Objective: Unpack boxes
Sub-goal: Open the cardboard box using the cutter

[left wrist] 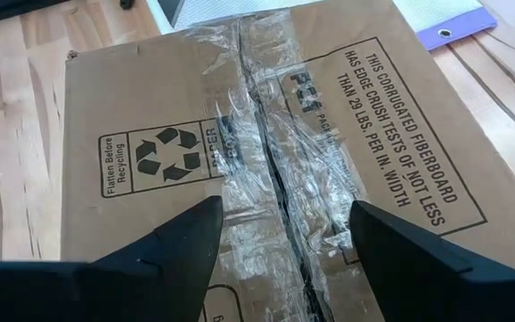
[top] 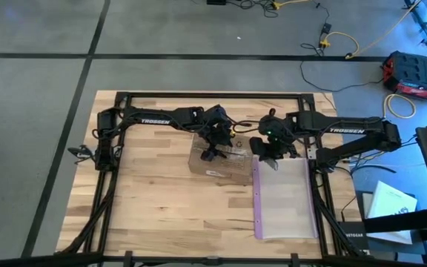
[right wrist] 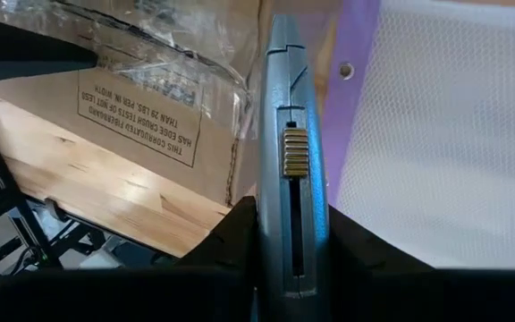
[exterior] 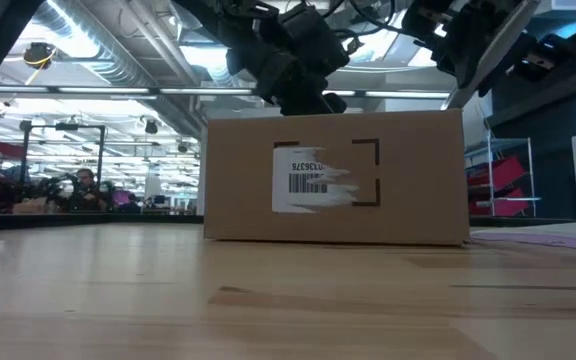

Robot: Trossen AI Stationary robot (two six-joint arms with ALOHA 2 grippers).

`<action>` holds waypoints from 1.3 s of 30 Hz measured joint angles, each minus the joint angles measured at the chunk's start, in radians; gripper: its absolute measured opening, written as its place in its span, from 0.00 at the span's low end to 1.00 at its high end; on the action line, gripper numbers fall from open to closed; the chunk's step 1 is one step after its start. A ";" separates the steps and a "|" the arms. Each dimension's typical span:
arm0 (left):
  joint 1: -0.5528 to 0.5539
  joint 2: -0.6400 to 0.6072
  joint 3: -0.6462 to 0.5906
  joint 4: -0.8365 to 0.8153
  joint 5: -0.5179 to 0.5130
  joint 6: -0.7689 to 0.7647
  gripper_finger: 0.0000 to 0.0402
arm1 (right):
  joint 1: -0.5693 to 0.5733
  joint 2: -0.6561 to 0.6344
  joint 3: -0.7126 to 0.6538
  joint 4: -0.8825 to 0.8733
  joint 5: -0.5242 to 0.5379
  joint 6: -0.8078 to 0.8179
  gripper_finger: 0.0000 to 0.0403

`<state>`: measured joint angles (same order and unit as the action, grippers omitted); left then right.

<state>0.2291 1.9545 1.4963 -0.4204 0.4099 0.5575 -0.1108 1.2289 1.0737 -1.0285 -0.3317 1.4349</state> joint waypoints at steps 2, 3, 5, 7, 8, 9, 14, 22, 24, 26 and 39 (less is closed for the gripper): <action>0.000 0.000 0.000 0.001 -0.001 0.001 0.59 | 0.000 0.007 0.000 0.001 0.000 0.000 0.15; 0.000 0.000 0.000 0.003 -0.001 0.000 0.59 | 0.000 0.014 0.000 0.003 -0.001 0.000 0.15; 0.000 0.000 0.000 0.008 -0.001 -0.002 0.59 | 0.000 0.028 0.000 0.014 -0.001 0.001 0.15; 0.000 0.000 0.000 0.010 0.001 -0.001 0.59 | 0.000 0.036 0.006 0.014 0.000 0.002 0.15; 0.000 0.000 -0.001 0.010 0.002 0.000 0.59 | 0.003 0.044 0.021 0.003 0.000 0.003 0.15; 0.000 0.000 -0.001 0.012 0.002 0.001 0.59 | 0.013 0.050 0.042 -0.024 0.008 0.002 0.15; 0.001 0.001 -0.001 0.024 0.002 0.001 0.59 | 0.029 0.044 0.172 -0.317 0.063 -0.026 0.15; 0.002 0.002 -0.002 0.069 0.002 -0.030 0.59 | 0.099 0.079 0.297 -0.300 0.204 0.160 0.15; 0.002 0.002 -0.002 0.073 0.002 -0.031 0.59 | 0.132 0.108 0.309 -0.298 0.246 0.216 0.15; 0.002 0.002 -0.002 0.076 0.002 -0.032 0.59 | 0.149 0.137 0.322 -0.291 0.265 0.237 0.15; 0.000 0.002 -0.002 0.091 0.003 -0.060 0.59 | 0.173 0.257 0.338 -0.310 0.301 0.241 0.15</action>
<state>0.2287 1.9568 1.4944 -0.3291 0.4128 0.4970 0.0624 1.4860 1.4117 -1.3388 -0.0303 1.6760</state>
